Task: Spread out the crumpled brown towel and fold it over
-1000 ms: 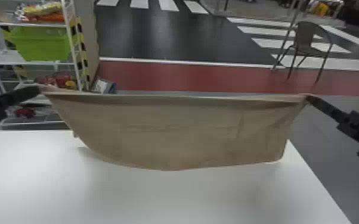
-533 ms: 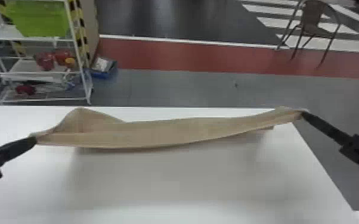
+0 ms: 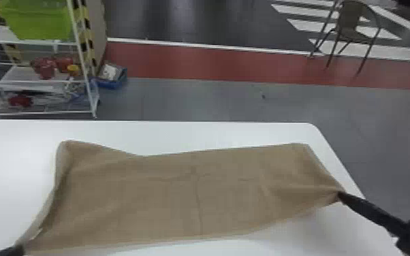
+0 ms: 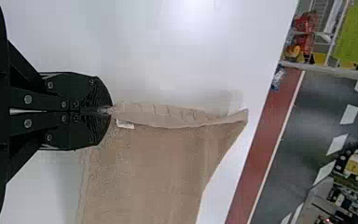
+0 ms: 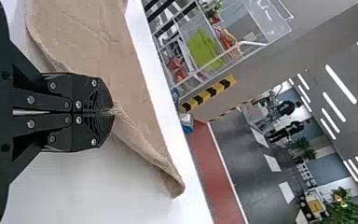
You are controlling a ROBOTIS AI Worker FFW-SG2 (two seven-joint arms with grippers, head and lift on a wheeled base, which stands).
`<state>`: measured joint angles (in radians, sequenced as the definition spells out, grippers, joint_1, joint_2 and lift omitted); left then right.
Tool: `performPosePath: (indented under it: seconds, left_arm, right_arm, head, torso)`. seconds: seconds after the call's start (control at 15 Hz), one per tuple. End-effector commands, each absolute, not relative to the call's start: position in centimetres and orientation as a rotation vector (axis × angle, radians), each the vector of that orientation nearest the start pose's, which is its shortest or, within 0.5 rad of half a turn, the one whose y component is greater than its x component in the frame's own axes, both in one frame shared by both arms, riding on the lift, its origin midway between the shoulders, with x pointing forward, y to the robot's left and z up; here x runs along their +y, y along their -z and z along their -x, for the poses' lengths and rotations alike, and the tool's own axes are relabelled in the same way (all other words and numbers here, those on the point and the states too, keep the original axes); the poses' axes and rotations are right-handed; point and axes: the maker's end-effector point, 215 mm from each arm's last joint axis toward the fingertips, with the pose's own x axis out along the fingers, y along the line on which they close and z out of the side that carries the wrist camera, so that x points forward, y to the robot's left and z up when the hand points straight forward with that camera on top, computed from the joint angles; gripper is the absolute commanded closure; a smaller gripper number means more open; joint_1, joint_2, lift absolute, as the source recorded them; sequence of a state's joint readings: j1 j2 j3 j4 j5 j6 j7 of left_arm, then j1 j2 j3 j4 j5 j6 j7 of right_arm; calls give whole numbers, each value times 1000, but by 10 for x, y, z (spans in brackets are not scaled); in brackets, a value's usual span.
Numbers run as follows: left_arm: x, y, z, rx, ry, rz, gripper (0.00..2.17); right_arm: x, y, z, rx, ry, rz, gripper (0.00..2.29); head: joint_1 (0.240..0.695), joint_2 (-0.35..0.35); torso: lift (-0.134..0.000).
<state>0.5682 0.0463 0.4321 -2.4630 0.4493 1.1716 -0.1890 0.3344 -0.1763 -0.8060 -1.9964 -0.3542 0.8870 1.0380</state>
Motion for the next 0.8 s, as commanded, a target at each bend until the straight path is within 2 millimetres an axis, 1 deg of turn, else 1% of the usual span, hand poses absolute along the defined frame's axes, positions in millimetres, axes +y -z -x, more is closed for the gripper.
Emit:
performPosePath:
  seconds: [0.0, 0.13, 0.27, 0.4, 0.47, 0.53, 0.6, 0.73]
  left_arm:
    - [300, 446, -301, 824, 42, 281, 1703]
    - [312, 462, -280, 881, 6, 258, 1703]
    - [321, 469, -266, 921, -14, 250, 1703]
    - [327, 468, -255, 944, -28, 247, 1703]
    - [328, 464, -254, 942, -26, 247, 1703]
    - [330, 461, -249, 953, -27, 253, 1703]
    - [329, 459, -242, 966, -28, 268, 1703]
    - [322, 459, -227, 1010, -18, 304, 1700]
  right_arm:
    - [-428, 387, -331, 472, -362, -447, 1541]
    - [-439, 394, -314, 469, -346, -419, 1541]
    - [-454, 403, -305, 491, -309, -426, 1541]
    - [-457, 413, -293, 528, -292, -426, 1541]
    - [-462, 414, -288, 534, -281, -423, 1541]
    - [-468, 412, -284, 536, -268, -417, 1541]
    - [-471, 411, -281, 539, -262, -413, 1541]
    - [-471, 416, -271, 566, -258, -416, 1541]
  head:
    - [695, -209]
    - [695, -222]
    - [695, -246]
    - [695, -264]
    - [695, -273]
    - [695, -278]
    - [695, -284]
    - [695, -316]
  torso:
    - [-123]
    - [-123]
    - [-123]
    - [-123]
    - [-123]
    - [-123]
    - [-123]
    - [-123]
